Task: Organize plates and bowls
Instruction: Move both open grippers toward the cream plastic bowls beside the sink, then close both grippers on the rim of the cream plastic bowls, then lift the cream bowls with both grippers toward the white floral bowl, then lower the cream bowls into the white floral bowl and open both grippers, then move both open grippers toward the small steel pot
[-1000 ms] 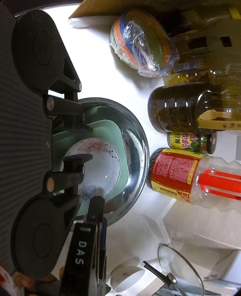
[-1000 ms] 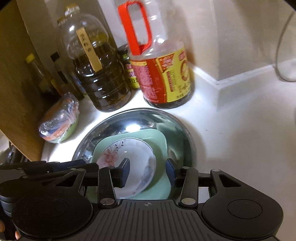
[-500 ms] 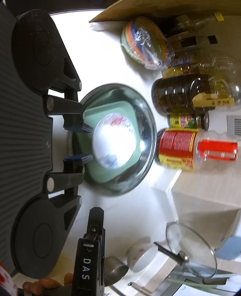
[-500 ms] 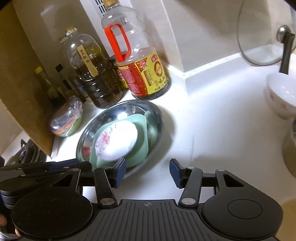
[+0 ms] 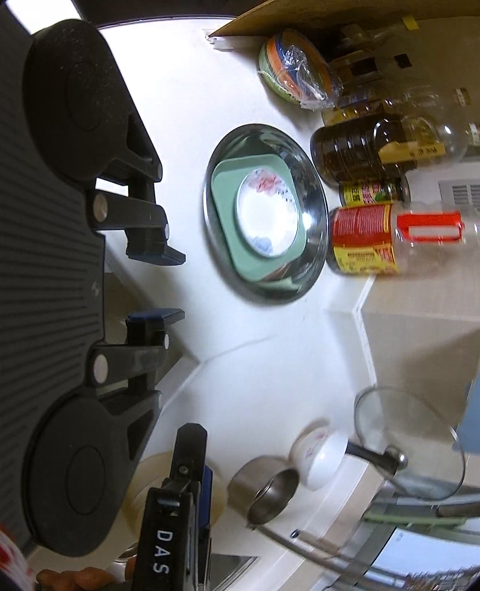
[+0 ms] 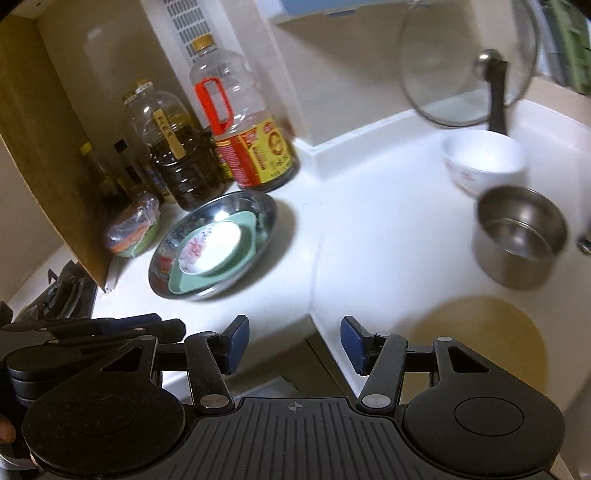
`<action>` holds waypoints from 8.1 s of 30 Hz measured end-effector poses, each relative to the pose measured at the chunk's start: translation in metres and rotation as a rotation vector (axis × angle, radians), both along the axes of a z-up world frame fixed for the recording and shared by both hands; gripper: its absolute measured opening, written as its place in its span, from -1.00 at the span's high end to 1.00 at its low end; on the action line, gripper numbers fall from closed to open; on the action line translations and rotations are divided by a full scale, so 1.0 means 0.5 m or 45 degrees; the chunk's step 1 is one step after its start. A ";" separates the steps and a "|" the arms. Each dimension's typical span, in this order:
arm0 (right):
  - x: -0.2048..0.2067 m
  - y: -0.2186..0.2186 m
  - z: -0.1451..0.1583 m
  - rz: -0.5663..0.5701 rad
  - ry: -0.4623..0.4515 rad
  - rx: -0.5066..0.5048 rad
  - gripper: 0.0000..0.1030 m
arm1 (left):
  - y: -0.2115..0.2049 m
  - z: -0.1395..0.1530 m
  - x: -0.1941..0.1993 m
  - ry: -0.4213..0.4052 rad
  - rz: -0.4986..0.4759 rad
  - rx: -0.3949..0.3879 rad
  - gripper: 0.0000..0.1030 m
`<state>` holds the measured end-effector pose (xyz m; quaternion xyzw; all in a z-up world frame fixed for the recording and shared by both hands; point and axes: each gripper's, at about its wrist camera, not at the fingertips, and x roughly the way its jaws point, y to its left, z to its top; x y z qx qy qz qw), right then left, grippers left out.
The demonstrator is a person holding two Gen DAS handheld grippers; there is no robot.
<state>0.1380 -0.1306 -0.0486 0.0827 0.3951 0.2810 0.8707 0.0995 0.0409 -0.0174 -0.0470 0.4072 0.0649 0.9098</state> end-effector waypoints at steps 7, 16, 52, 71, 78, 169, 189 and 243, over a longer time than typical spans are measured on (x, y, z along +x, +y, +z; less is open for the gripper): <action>-0.064 -0.079 0.011 -0.096 -0.034 -0.003 -0.07 | -0.078 0.013 -0.036 -0.020 -0.065 0.023 0.58; -0.119 -0.171 0.015 -0.220 -0.070 -0.024 -0.07 | -0.170 0.025 -0.057 -0.056 -0.186 0.040 0.58; -0.109 -0.286 -0.029 -0.447 0.027 -0.107 -0.07 | -0.272 -0.018 0.027 0.006 -0.418 -0.056 0.58; -0.041 -0.268 -0.053 -0.534 0.077 -0.100 -0.07 | -0.273 -0.057 0.126 0.041 -0.529 -0.108 0.58; -0.022 -0.267 -0.067 -0.561 0.107 -0.083 -0.07 | -0.269 -0.079 0.155 0.080 -0.556 -0.127 0.58; 0.498 -0.245 -0.002 -0.749 0.071 -0.069 0.79 | -0.253 -0.008 0.683 -0.008 -0.623 -0.170 0.76; 0.502 -0.240 -0.005 -0.754 0.057 -0.137 0.76 | -0.261 -0.026 0.687 0.026 -0.631 -0.176 0.69; -0.017 -0.270 0.008 -0.616 -0.003 0.072 0.21 | -0.234 0.038 0.144 -0.090 -0.527 -0.059 0.64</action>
